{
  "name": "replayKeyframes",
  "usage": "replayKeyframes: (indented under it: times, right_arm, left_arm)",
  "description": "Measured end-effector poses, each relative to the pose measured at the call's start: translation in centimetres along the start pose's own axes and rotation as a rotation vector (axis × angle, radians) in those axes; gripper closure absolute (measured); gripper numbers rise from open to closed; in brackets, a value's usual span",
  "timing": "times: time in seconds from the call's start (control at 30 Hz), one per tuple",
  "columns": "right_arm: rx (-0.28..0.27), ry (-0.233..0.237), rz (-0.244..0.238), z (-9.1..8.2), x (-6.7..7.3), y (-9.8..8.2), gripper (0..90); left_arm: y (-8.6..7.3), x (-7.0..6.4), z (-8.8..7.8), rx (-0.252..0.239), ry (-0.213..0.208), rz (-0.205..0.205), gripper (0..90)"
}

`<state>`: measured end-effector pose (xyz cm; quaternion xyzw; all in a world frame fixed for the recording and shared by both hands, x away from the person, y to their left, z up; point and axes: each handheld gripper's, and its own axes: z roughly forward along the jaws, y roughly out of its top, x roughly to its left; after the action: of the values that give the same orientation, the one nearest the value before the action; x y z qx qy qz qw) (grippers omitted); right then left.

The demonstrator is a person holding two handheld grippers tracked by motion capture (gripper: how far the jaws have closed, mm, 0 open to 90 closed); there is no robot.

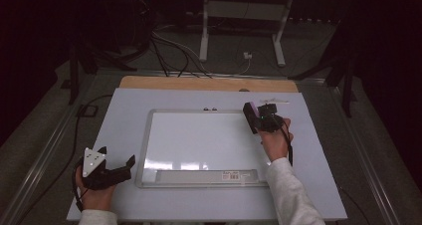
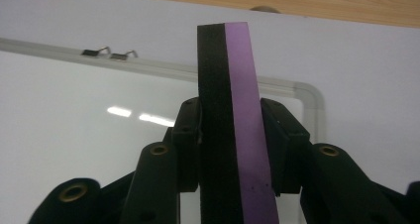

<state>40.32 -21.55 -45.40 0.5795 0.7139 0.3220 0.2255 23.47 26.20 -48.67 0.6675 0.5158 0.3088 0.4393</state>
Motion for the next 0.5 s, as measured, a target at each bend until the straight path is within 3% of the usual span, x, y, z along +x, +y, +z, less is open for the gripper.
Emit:
replayKeyframes:
  times: [0.5]
  right_arm:
    - [0.011,-0.055,0.063,0.4,-1.8,-0.4,63.7]
  left_arm:
    - [0.0,-0.1,0.2,0.002,-0.005,0.001,0.8]
